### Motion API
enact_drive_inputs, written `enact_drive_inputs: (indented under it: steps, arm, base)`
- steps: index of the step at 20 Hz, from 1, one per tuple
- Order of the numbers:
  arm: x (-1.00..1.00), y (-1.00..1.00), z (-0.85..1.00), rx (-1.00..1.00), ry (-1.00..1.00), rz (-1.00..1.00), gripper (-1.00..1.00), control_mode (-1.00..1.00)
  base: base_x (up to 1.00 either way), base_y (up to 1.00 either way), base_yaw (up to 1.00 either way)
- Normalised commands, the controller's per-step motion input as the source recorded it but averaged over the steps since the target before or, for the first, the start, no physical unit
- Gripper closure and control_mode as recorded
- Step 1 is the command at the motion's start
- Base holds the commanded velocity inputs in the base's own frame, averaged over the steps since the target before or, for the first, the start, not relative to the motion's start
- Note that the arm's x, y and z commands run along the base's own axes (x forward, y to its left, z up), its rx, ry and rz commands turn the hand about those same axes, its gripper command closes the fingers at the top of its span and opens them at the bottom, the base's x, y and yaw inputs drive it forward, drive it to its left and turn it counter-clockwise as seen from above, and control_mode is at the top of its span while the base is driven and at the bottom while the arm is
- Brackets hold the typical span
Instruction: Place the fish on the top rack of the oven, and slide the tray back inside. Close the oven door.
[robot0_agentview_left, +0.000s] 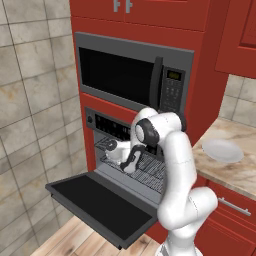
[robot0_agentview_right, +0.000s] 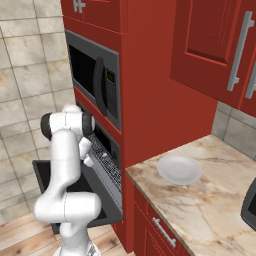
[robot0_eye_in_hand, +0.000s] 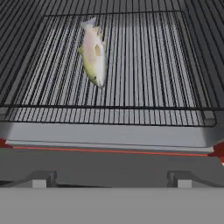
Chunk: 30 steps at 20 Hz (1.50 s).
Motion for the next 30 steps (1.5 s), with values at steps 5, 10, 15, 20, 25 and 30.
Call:
enact_drive_inputs:
  steps: [5,10,15,20,25,30]
  arm:
    - [-0.85,0.37,0.73,0.00,-0.24,0.00,-1.00,-1.00]
    - [-1.00,0.16,0.55,0.05,-0.29,0.00,-1.00,-1.00]
    - [-1.00,0.36,0.21,0.03,-0.23,-0.02,-1.00,-1.00]
    - [-1.00,0.44,0.22,0.01,-0.23,-0.05,-1.00,-1.00]
    - [-1.00,0.56,0.01,0.07,-0.11,-0.10,-1.00,-1.00]
    - [-1.00,0.60,0.00,0.15,-0.04,-0.17,-1.00,-1.00]
  base:
    - [0.00,0.00,0.00]
    - [0.00,0.00,0.00]
    - [0.00,0.00,0.00]
    - [0.00,0.00,0.00]
    - [0.00,0.00,0.00]
    - [0.00,0.00,0.00]
